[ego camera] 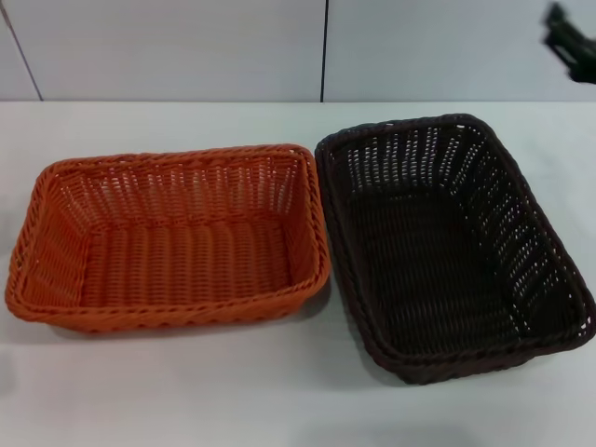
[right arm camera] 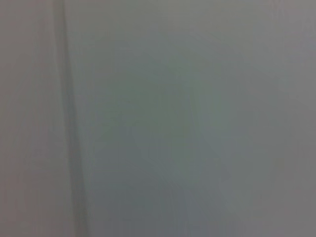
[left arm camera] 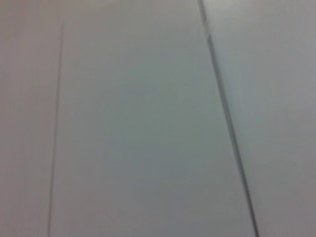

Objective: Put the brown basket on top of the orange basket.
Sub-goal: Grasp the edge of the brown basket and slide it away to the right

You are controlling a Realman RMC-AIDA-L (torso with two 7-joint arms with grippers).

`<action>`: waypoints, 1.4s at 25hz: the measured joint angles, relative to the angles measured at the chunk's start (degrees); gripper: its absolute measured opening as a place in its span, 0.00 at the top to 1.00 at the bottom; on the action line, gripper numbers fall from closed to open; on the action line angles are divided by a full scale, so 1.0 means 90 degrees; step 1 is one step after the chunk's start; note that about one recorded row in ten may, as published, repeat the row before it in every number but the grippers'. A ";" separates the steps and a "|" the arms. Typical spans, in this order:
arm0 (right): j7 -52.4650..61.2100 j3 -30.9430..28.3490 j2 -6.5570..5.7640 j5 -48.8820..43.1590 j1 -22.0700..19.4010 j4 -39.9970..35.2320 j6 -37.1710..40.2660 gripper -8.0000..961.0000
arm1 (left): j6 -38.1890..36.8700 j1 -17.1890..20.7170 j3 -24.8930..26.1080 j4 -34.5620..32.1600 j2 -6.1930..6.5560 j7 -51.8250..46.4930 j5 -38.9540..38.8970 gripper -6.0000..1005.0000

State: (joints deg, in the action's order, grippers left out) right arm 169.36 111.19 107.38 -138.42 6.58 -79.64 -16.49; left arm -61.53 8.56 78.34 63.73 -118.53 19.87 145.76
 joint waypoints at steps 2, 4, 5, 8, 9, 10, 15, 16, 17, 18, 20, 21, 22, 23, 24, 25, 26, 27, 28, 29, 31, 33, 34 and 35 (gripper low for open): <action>-0.0042 -0.0513 0.0024 -0.0325 0.0058 -0.0976 0.1905 0.26 | 0.0000 -0.0040 -0.0039 -0.0357 -0.0001 -0.0068 -0.0248 0.25; -0.0284 -0.1049 0.0225 -0.0635 0.0204 -0.1872 0.3970 0.26 | 0.0022 -0.0104 -0.0082 -0.0684 0.0000 -0.0183 -0.0478 0.25; -0.0517 -0.1312 0.0379 -0.0724 0.0307 -0.2282 0.4948 0.26 | 0.0038 -0.0137 -0.0090 -0.0855 0.0001 -0.0252 -0.0582 0.25; -0.1608 -0.2160 0.0949 -0.0756 0.0660 -0.3155 0.7610 0.26 | 0.0057 -0.0241 -0.0092 -0.1230 -0.0001 -0.0347 -0.0727 0.25; -0.1970 -0.2429 0.1115 -0.0730 0.0809 -0.3367 0.8411 0.26 | 0.0073 -0.0297 -0.0092 -0.1356 -0.0003 -0.0352 -0.0770 0.25; -0.2281 -0.2669 0.1223 -0.0687 0.0986 -0.3543 0.9208 0.26 | 0.0099 -0.0359 -0.0093 -0.1494 -0.0005 -0.0354 -0.0820 0.25; -0.3093 -0.3086 0.1193 -0.0304 0.1544 -0.3804 1.1530 0.27 | 0.0154 -0.0480 -0.0106 -0.1796 -0.0005 -0.0357 -0.0966 0.25; -0.3502 -0.3289 0.1209 -0.0042 0.1659 -0.3828 1.2298 0.27 | 0.0154 -0.0495 -0.0114 -0.1821 -0.0005 -0.0357 -0.0977 0.25; -0.3502 -0.3289 0.1209 -0.0042 0.1659 -0.3828 1.2298 0.27 | 0.0154 -0.0506 -0.0139 -0.1843 -0.0004 -0.0358 -0.1013 0.25; -0.3663 -0.3362 0.1226 0.0063 0.1708 -0.3854 1.2685 0.27 | 0.0154 -0.0514 -0.0151 -0.1851 -0.0004 -0.0358 -0.1034 0.25; -0.3790 -0.3377 0.1238 0.0131 0.1767 -0.3895 1.3100 0.28 | 0.0157 -0.0533 -0.0169 -0.1873 -0.0004 -0.0360 -0.1110 0.25; -0.3833 -0.3360 0.1236 0.0145 0.1794 -0.3915 1.3323 0.28 | 0.0162 -0.0542 -0.0170 -0.1884 -0.0004 -0.0360 -0.1122 0.25; -0.3894 -0.3350 0.1236 0.0146 0.1802 -0.3923 1.3512 0.28 | 0.0170 -0.0547 -0.0182 -0.1891 -0.0006 -0.0361 -0.1135 0.25; -0.3927 -0.3346 0.1237 0.0146 0.1806 -0.3927 1.3617 0.29 | 0.0177 -0.0552 -0.0199 -0.1896 -0.0008 -0.0361 -0.1155 0.25; -0.3960 -0.3347 0.1237 0.0138 0.1807 -0.3932 1.3732 0.29 | 0.0186 -0.0557 -0.0241 -0.1897 -0.0009 -0.0362 -0.1195 0.25; -0.3974 -0.3349 0.1240 0.0121 0.1807 -0.3936 1.3814 0.29 | 0.0192 -0.0561 -0.0289 -0.1898 -0.0010 -0.0362 -0.1256 0.25; -0.3983 -0.3349 0.1242 0.0109 0.1803 -0.3938 1.3878 0.29 | 0.0195 -0.0563 -0.0315 -0.1900 -0.0011 -0.0359 -0.1302 0.25; -0.3996 -0.3350 0.1243 0.0103 0.1797 -0.3933 1.3927 0.30 | 0.0197 -0.0565 -0.0333 -0.1903 -0.0011 -0.0353 -0.1331 0.25; -0.4012 -0.3350 0.1243 0.0101 0.1787 -0.3914 1.3961 0.30 | 0.0199 -0.0565 -0.0355 -0.1906 -0.0012 -0.0341 -0.1360 0.25; -0.4034 -0.3349 0.1245 0.0098 0.1775 -0.3883 1.3990 0.30 | 0.0202 -0.0564 -0.0379 -0.1909 -0.0012 -0.0337 -0.1367 0.25; -0.4151 -0.3348 0.1254 0.0093 0.1747 -0.3712 1.4027 0.31 | 0.0210 -0.0553 -0.0466 -0.1916 -0.0014 -0.0318 -0.1427 0.25; -0.4185 -0.3337 0.1254 0.0093 0.1748 -0.3597 1.4021 0.31 | 0.0213 -0.0547 -0.0487 -0.1922 -0.0014 -0.0308 -0.1465 0.25; -0.4211 -0.3321 0.1254 0.0092 0.1759 -0.3493 1.4009 0.31 | 0.0215 -0.0541 -0.0503 -0.1928 -0.0014 -0.0301 -0.1480 0.25; -0.4238 -0.3296 0.1254 0.0086 0.1780 -0.3363 1.3992 0.32 | 0.0215 -0.0541 -0.0503 -0.1928 -0.0014 -0.0301 -0.1480 0.25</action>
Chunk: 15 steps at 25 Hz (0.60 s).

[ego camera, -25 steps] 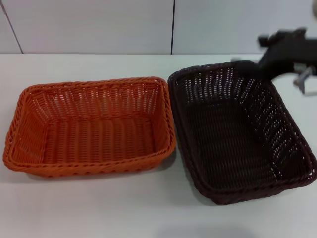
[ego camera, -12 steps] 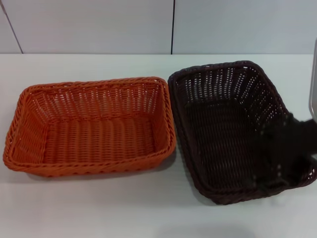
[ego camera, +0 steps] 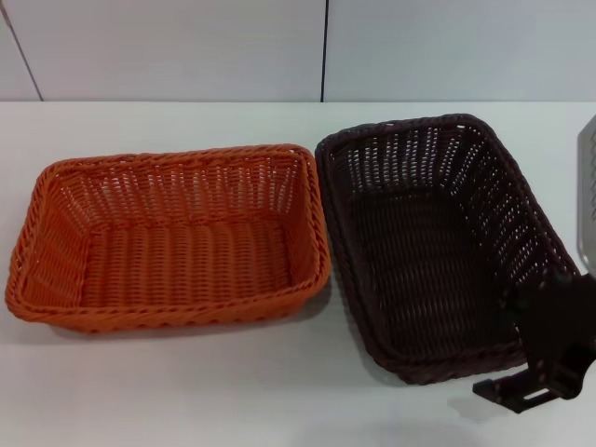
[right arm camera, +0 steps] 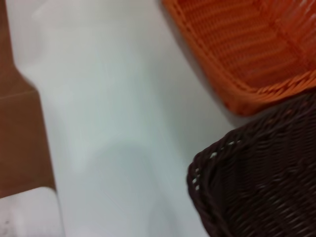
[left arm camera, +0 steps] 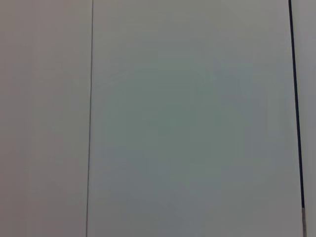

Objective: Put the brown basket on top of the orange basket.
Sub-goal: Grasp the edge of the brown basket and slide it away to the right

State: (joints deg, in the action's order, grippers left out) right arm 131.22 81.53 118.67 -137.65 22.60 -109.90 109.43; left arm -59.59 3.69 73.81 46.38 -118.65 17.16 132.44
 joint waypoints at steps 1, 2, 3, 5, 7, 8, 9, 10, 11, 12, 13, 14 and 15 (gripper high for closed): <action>-0.0065 0.0039 0.0000 -0.0065 0.0053 0.0236 -0.0046 0.32 | 0.0001 0.0015 -0.0031 -0.0006 0.0000 0.0003 -0.0025 0.25; -0.0065 0.0039 0.0000 -0.0065 0.0053 0.0236 -0.0046 0.32 | 0.0001 0.0015 -0.0031 -0.0006 0.0000 0.0003 -0.0025 0.25; -0.0095 0.0052 0.0000 -0.0109 0.0072 0.0326 -0.0087 0.32 | 0.0000 0.0020 -0.0045 -0.0007 0.0000 0.0004 -0.0030 0.25; -0.0135 0.0122 0.0001 -0.0244 0.0104 0.0496 -0.0212 0.33 | 0.0000 0.0024 -0.0064 -0.0007 0.0000 0.0005 -0.0033 0.25; -0.0145 0.0241 0.0003 -0.0438 0.0127 0.0640 -0.0397 0.33 | 0.0000 0.0024 -0.0064 -0.0007 0.0000 0.0005 -0.0033 0.25; -0.0147 0.0303 0.0004 -0.0533 0.0140 0.0725 -0.0488 0.33 | 0.0000 0.0024 -0.0064 -0.0007 0.0000 0.0005 -0.0033 0.25; -0.0149 0.0345 0.0004 -0.0593 0.0152 0.0798 -0.0558 0.34 | 0.0000 0.0024 -0.0064 -0.0007 0.0000 0.0005 -0.0033 0.25; -0.0152 0.0383 0.0005 -0.0637 0.0166 0.0885 -0.0625 0.34 | 0.0002 0.0025 -0.0095 -0.0007 0.0000 0.0007 -0.0036 0.25; -0.0153 0.0441 0.0009 -0.0659 0.0218 0.1044 -0.0692 0.34 | 0.0004 0.0021 -0.0096 -0.0007 0.0003 0.0007 -0.0038 0.25; -0.0153 0.0441 0.0009 -0.0659 0.0218 0.1044 -0.0692 0.34 | 0.0005 0.0019 -0.0096 -0.0007 0.0005 0.0007 -0.0038 0.25; -0.0153 0.0495 0.0013 -0.0660 0.0249 0.1143 -0.0728 0.35 | 0.0007 0.0018 -0.0096 -0.0007 0.0010 0.0007 -0.0038 0.25; -0.0153 0.0545 0.0014 -0.0660 0.0273 0.1232 -0.0760 0.35 | 0.0007 0.0017 -0.0096 -0.0006 0.0011 0.0007 -0.0038 0.25; -0.0152 0.0583 0.0014 -0.0661 0.0292 0.1300 -0.0790 0.35 | 0.0008 0.0014 -0.0094 -0.0005 0.0013 0.0007 -0.0038 0.25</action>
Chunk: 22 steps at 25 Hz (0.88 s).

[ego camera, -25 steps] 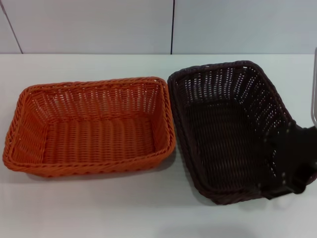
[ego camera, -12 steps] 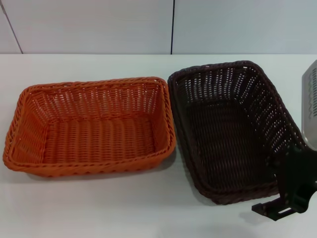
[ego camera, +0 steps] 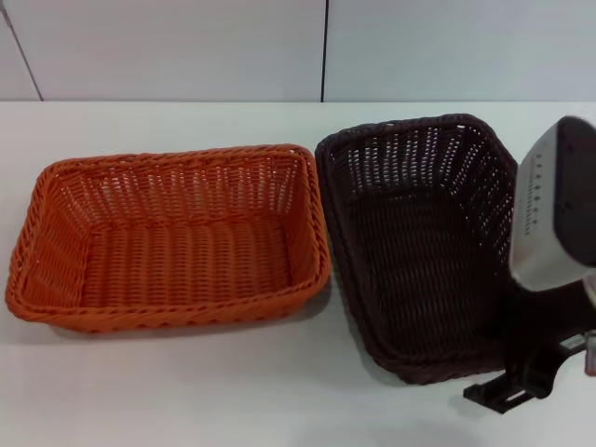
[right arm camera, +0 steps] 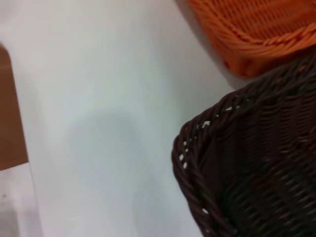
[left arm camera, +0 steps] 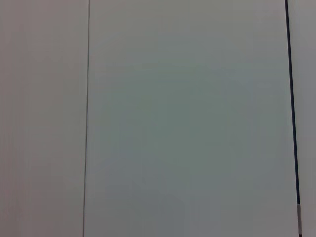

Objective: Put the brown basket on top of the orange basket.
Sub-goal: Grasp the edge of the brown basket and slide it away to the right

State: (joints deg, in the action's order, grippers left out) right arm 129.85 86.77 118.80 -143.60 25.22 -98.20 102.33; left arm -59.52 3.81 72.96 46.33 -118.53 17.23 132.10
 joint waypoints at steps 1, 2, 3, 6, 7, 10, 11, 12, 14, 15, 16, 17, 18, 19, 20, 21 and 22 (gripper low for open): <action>0.0008 0.0099 0.0002 -0.0024 0.0041 0.0164 -0.0085 0.35 | 0.0000 0.0000 0.0000 0.0000 0.0000 0.0000 0.0000 0.25; 0.0008 0.0099 0.0002 -0.0024 0.0041 0.0164 -0.0085 0.36 | 0.0001 -0.0007 0.0005 0.0000 0.0006 0.0000 0.0000 0.25; 0.0020 0.0147 0.0003 -0.0072 0.0050 0.0213 -0.0136 0.36 | 0.0003 -0.0023 0.0030 -0.0008 0.0014 0.0000 0.0000 0.25; 0.0178 0.0531 0.0016 -0.0547 0.0030 0.0299 -0.0470 0.36 | 0.0003 -0.0029 0.0044 -0.0019 0.0017 0.0000 0.0000 0.25; 0.0178 0.0531 0.0016 -0.0547 0.0030 0.0299 -0.0470 0.37 | 0.0003 -0.0033 0.0059 -0.0034 0.0021 0.0000 0.0000 0.25; 0.0380 0.0867 0.0020 -0.0786 0.0042 0.0324 -0.0661 0.37 | 0.0003 -0.0034 0.0069 -0.0056 0.0029 0.0000 0.0001 0.25; 0.0423 0.0968 0.0020 -0.0822 0.0069 0.0291 -0.0692 0.38 | 0.0003 -0.0034 0.0069 -0.0056 0.0029 0.0000 0.0001 0.25; 0.0423 0.0968 0.0020 -0.0822 0.0069 0.0291 -0.0692 0.38 | 0.0003 -0.0034 0.0069 -0.0056 0.0029 0.0000 0.0001 0.25; 0.0435 0.1005 0.0021 -0.0821 0.0100 0.0254 -0.0698 0.38 | -0.0008 -0.0055 0.0113 -0.0096 0.0037 0.0000 0.0008 0.25; 0.0444 0.1015 0.0022 -0.0812 0.0120 0.0247 -0.0700 0.43 | -0.0012 -0.0068 0.0130 -0.0115 0.0037 0.0000 0.0013 0.25; 0.0479 0.1035 0.0023 -0.0794 0.0155 0.0228 -0.0704 0.48 | -0.0018 -0.0096 0.0144 -0.0155 0.0037 0.0000 0.0021 0.25; 0.0479 0.1035 0.0023 -0.0794 0.0155 0.0228 -0.0704 0.53 | -0.0018 -0.0096 0.0144 -0.0155 0.0037 0.0000 0.0021 0.25; 0.0500 0.1045 0.0023 -0.0788 0.0163 0.0197 -0.0705 0.58 | -0.0021 -0.0108 0.0146 -0.0171 0.0037 0.0000 0.0024 0.25; 0.0523 0.1050 0.0024 -0.0786 0.0165 0.0154 -0.0707 0.63 | -0.0023 -0.0116 0.0146 -0.0184 0.0036 0.0000 0.0031 0.25; 0.0542 0.1054 0.0027 -0.0782 0.0160 0.0082 -0.0708 0.71 | -0.0023 -0.0116 0.0146 -0.0184 0.0036 0.0000 0.0031 0.25; 0.0567 0.1075 0.0037 -0.0776 0.0111 -0.0075 -0.0717 0.79 | -0.0028 -0.0139 0.0146 -0.0234 0.0036 0.0000 0.0037 0.25; 0.0567 0.1075 0.0037 -0.0776 0.0111 -0.0075 -0.0717 0.80 | -0.0028 -0.0139 0.0146 -0.0234 0.0036 0.0000 0.0037 0.25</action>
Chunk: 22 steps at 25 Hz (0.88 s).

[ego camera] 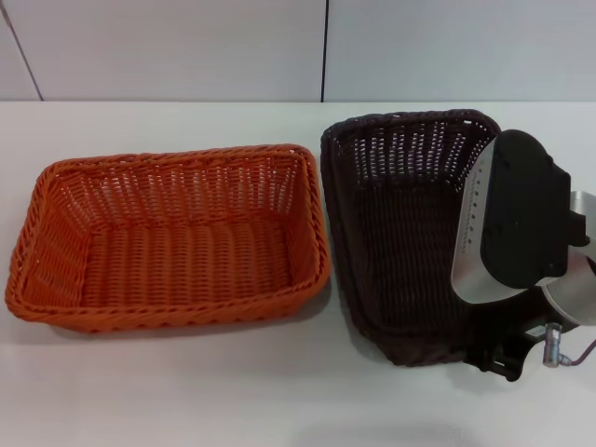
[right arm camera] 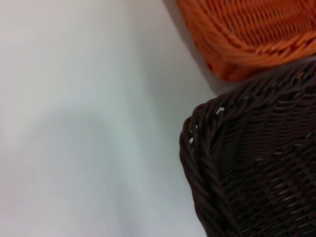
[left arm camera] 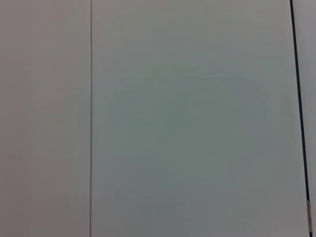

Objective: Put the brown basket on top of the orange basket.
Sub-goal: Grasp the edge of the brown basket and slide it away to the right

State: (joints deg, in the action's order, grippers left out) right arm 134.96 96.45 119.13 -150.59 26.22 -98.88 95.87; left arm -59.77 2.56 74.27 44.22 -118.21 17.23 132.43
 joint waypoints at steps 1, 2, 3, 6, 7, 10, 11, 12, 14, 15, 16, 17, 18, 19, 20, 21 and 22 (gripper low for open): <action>0.0028 0.0014 0.0003 0.0001 -0.0018 -0.0077 -0.0010 0.80 | -0.0007 -0.0016 0.0000 -0.0024 0.0000 0.0000 0.0002 0.25; 0.0052 0.0020 0.0004 0.0003 -0.0028 -0.0126 -0.0021 0.81 | -0.0022 -0.0032 0.0000 -0.0056 0.0000 0.0000 0.0002 0.25; 0.0096 0.0020 0.0005 0.0003 -0.0035 -0.0171 -0.0034 0.81 | -0.0040 -0.0047 0.0000 -0.0081 0.0000 0.0000 0.0003 0.25; 0.0261 -0.0004 0.0006 0.0003 -0.0038 -0.0263 -0.0065 0.83 | -0.0059 -0.0073 -0.0001 -0.0137 0.0000 0.0000 0.0004 0.25; 0.0335 -0.0017 0.0006 -0.0001 -0.0040 -0.0317 -0.0067 0.83 | -0.0060 -0.0076 -0.0001 -0.0148 0.0000 0.0000 0.0004 0.25; 0.0545 -0.0099 0.0000 -0.0028 -0.0041 -0.0574 -0.0055 0.85 | -0.0062 -0.0085 -0.0001 -0.0181 0.0000 0.0000 0.0003 0.25; 0.0603 -0.0164 -0.0007 -0.0032 -0.0043 -0.0683 -0.0042 0.85 | -0.0064 -0.0087 -0.0001 -0.0197 0.0000 0.0000 0.0004 0.25; 0.0637 -0.0222 -0.0008 -0.0033 -0.0047 -0.0781 -0.0024 0.85 | -0.0068 -0.0093 -0.0001 -0.0207 0.0000 0.0000 0.0003 0.25; 0.0698 -0.0324 -0.0011 -0.0041 -0.0055 -0.0969 -0.0003 0.85 | -0.0076 -0.0112 -0.0002 -0.0243 0.0000 0.0000 0.0003 0.25; 0.0731 -0.0354 -0.0014 -0.0047 -0.0056 -0.1040 0.0008 0.85 | -0.0080 -0.0124 -0.0005 -0.0263 -0.0001 0.0000 0.0003 0.25; 0.0772 -0.0381 -0.0016 -0.0055 -0.0056 -0.1124 0.0030 0.85 | -0.0082 -0.0127 -0.0006 -0.0273 0.0000 0.0000 0.0003 0.25; 0.0825 -0.0403 -0.0018 -0.0081 -0.0056 -0.1208 0.0047 0.85 | -0.0084 -0.0128 -0.0009 -0.0283 0.0000 0.0000 0.0003 0.25; 0.0870 -0.0419 -0.0020 -0.0110 -0.0056 -0.1280 0.0059 0.85 | -0.0088 -0.0131 -0.0012 -0.0299 0.0000 0.0000 0.0004 0.25; 0.0919 -0.0435 -0.0021 -0.0151 -0.0055 -0.1369 0.0067 0.85 | -0.0088 -0.0131 -0.0012 -0.0299 0.0000 0.0000 0.0004 0.25; 0.0961 -0.0443 -0.0021 -0.0189 -0.0053 -0.1457 0.0076 0.85 | -0.0101 -0.0135 -0.0020 -0.0324 0.0000 -0.0001 0.0007 0.25; 0.1003 -0.0447 -0.0022 -0.0218 -0.0051 -0.1559 0.0086 0.85 | -0.0108 -0.0137 -0.0026 -0.0339 0.0000 -0.0002 0.0008 0.25; 0.1028 -0.0447 -0.0022 -0.0244 -0.0048 -0.1667 0.0093 0.85 | -0.0121 -0.0139 -0.0030 -0.0349 0.0000 -0.0003 0.0008 0.25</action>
State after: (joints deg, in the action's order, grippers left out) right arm 144.21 92.43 118.92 -152.78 25.78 -113.88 96.70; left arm -60.86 1.31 74.00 41.09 -118.21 17.20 132.50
